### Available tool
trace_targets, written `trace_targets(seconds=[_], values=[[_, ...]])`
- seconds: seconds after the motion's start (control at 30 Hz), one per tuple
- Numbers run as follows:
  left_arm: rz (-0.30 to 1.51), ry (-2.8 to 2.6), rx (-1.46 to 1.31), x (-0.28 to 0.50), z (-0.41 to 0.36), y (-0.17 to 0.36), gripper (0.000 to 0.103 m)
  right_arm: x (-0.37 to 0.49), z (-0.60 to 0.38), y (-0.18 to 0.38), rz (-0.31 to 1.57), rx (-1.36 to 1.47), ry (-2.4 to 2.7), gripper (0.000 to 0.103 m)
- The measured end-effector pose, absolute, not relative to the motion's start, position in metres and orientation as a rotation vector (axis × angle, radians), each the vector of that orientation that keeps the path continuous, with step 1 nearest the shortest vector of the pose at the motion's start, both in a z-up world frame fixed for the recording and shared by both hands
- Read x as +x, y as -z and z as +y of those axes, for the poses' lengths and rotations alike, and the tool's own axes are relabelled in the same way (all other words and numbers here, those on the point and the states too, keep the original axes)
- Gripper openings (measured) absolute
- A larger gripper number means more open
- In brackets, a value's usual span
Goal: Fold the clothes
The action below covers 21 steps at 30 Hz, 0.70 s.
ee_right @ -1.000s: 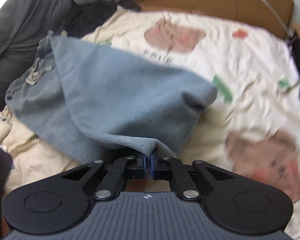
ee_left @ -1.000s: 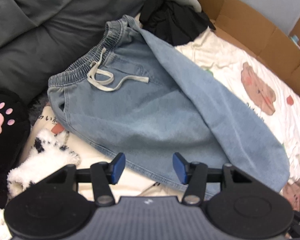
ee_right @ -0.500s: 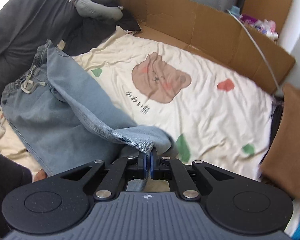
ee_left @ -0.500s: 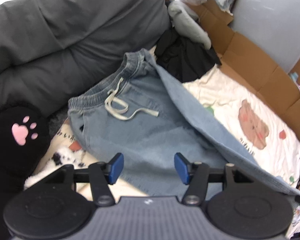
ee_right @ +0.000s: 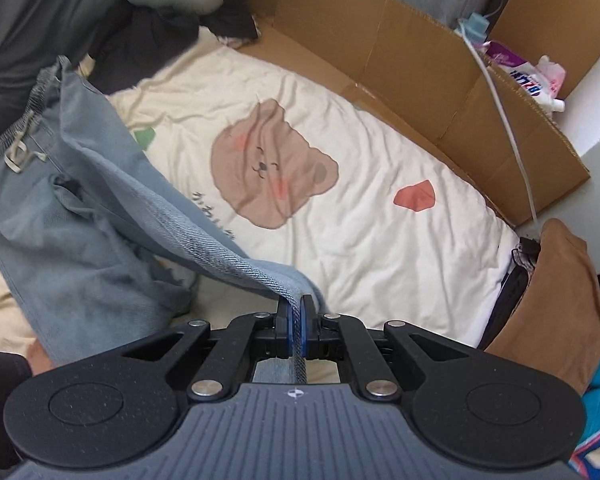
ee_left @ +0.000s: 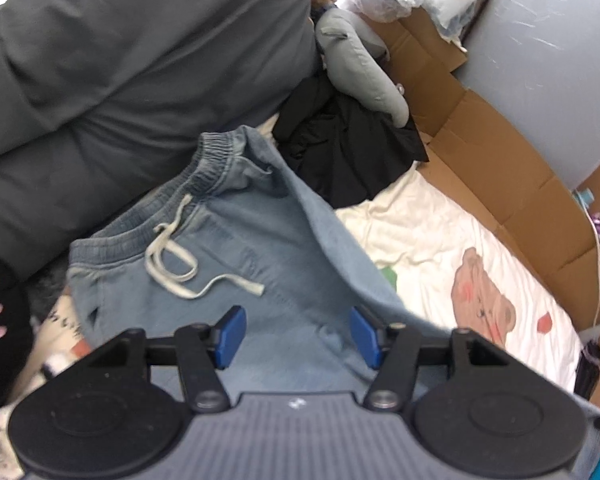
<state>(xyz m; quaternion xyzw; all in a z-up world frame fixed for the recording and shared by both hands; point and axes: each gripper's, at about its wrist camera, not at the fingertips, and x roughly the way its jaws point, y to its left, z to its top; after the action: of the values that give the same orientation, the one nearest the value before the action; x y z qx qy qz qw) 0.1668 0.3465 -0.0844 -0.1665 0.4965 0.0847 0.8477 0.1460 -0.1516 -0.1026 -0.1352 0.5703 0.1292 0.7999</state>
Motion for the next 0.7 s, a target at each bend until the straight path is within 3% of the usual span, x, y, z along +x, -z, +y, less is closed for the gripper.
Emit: trace_targets(seconds=[0.37, 0.7], values=[[1.054, -0.239, -0.422, 0.267, 0.341, 0.156, 0.061, 0.249, -0.203, 0.162, 1.236, -0.307, -0.257, 0.001], [1.042, -0.255, -0.300, 0.352, 0.355, 0.218, 0.060, 0.337, -0.222, 0.210, 1.205, -0.395, -0.228, 0.001]])
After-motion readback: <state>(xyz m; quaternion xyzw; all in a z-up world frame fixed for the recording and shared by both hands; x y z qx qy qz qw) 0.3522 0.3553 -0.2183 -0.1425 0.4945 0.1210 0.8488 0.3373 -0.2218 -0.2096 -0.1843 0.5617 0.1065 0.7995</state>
